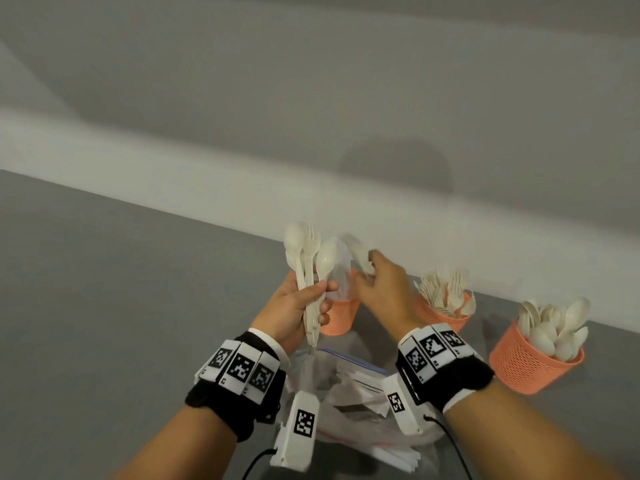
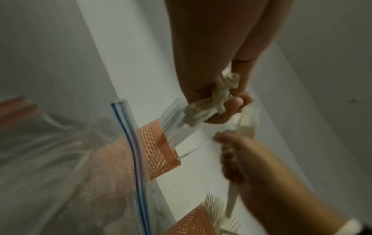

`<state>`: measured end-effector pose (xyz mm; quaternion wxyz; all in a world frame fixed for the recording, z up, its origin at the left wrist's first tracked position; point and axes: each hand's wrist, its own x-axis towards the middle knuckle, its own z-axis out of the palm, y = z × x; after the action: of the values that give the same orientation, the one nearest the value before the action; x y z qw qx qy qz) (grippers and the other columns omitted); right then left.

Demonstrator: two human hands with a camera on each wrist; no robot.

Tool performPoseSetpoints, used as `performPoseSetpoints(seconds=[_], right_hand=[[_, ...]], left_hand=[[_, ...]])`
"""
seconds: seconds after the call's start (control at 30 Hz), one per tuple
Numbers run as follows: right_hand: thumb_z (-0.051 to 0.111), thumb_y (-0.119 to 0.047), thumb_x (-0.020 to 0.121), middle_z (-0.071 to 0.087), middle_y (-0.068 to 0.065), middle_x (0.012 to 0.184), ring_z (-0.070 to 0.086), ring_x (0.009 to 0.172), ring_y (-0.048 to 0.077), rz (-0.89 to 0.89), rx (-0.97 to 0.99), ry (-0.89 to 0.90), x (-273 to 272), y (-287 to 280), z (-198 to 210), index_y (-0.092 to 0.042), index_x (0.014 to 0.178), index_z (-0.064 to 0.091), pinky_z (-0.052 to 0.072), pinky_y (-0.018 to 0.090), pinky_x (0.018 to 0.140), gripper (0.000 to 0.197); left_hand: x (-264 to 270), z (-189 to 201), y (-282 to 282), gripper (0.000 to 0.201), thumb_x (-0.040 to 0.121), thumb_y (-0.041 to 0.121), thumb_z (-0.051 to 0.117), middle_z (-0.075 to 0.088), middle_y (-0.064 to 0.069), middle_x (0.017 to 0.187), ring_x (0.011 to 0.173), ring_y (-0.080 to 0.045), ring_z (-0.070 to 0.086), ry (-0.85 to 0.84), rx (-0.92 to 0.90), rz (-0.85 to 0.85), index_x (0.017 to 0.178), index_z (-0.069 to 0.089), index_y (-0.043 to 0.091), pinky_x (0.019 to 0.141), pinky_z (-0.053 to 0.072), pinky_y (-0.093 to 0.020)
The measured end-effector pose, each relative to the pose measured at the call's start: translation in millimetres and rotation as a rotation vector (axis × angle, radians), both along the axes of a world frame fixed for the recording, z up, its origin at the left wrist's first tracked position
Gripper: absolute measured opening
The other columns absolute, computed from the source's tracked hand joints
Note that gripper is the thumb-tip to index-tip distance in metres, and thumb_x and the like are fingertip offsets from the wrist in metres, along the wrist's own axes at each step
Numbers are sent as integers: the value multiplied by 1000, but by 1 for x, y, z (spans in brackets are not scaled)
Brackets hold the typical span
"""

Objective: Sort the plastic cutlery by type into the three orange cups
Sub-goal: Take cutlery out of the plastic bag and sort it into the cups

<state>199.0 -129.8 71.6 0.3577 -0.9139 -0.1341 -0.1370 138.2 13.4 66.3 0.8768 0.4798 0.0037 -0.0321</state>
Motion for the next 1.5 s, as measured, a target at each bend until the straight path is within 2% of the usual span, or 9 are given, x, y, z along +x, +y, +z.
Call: performPoseSetpoints(seconds=[0.17, 0.33, 0.6, 0.77, 0.87, 1.03, 1.17, 1.33, 1.5], right_hand=[[63, -15, 84, 56, -2, 58, 47, 51, 4, 114, 320, -149, -27, 11, 37, -20, 71, 54, 38, 16, 52, 17], [71, -42, 75, 59, -1, 101, 58, 87, 14, 33, 286, 35, -37, 9, 44, -15, 110, 53, 48, 27, 73, 48], [77, -23, 71, 52, 15, 109, 60, 97, 26, 35, 491, 182, -59, -19, 55, -23, 83, 56, 51, 37, 88, 24], [76, -15, 72, 62, 14, 87, 63, 78, 26, 39, 504, 274, -67, -37, 51, -20, 68, 56, 52, 40, 75, 21], [67, -6, 75, 63, 14, 69, 61, 64, 25, 39, 660, 350, -69, -48, 47, -3, 78, 66, 51, 36, 62, 4], [64, -8, 82, 71, 17, 85, 69, 72, 21, 111, 803, 470, -72, -62, 45, -5, 86, 70, 58, 33, 67, 8], [61, -7, 87, 67, 7, 76, 63, 52, 3, 157, 806, 449, -73, -71, 42, 0, 98, 66, 47, 16, 47, 14], [49, -22, 95, 59, -1, 70, 57, 62, 10, 22, 660, 327, -65, -84, 45, -8, 102, 63, 48, 22, 60, 21], [38, -18, 98, 50, -2, 70, 51, 65, 11, -210, 784, 44, -29, -141, 60, -21, 82, 53, 44, 21, 65, 23]], left_hand=[[-3, 4, -18, 38, 90, -5, 47, 58, 0, 70, 48, -10, 43, -111, 211, 87, 121, 41, 16, 43, 36, -20], [-13, 9, -34, 45, 89, -5, 49, 51, 1, 64, 47, -9, 38, -169, 247, 53, 117, 44, 29, 43, 31, -22], [-26, 1, -60, 39, 88, 17, 59, 49, -2, 72, 52, -11, 40, -193, 323, -39, 121, 42, 26, 44, 35, -21], [-31, -1, -75, 35, 90, 28, 52, 55, 7, 65, 48, -7, 45, -196, 318, -63, 124, 43, 23, 46, 38, -18], [-34, -4, -84, 48, 87, 43, 48, 60, 7, 70, 56, -8, 53, -186, 332, -62, 131, 43, 26, 54, 43, -20], [-35, 0, -94, 22, 96, 31, 41, 63, 6, 68, 56, -11, 49, -122, 313, -45, 113, 53, 35, 51, 47, -23], [-35, 1, -99, 20, 94, 28, 46, 65, -13, 92, 79, -29, 56, -106, 313, -41, 110, 57, 32, 71, 48, -39], [-30, 3, -101, 11, 94, 14, 49, 61, -4, 73, 49, -11, 49, -81, 245, -28, 99, 58, 15, 45, 44, -21], [-23, 7, -92, 19, 95, 11, 46, 67, -4, 84, 43, -9, 44, -82, 224, -67, 110, 51, 21, 43, 41, -20]])
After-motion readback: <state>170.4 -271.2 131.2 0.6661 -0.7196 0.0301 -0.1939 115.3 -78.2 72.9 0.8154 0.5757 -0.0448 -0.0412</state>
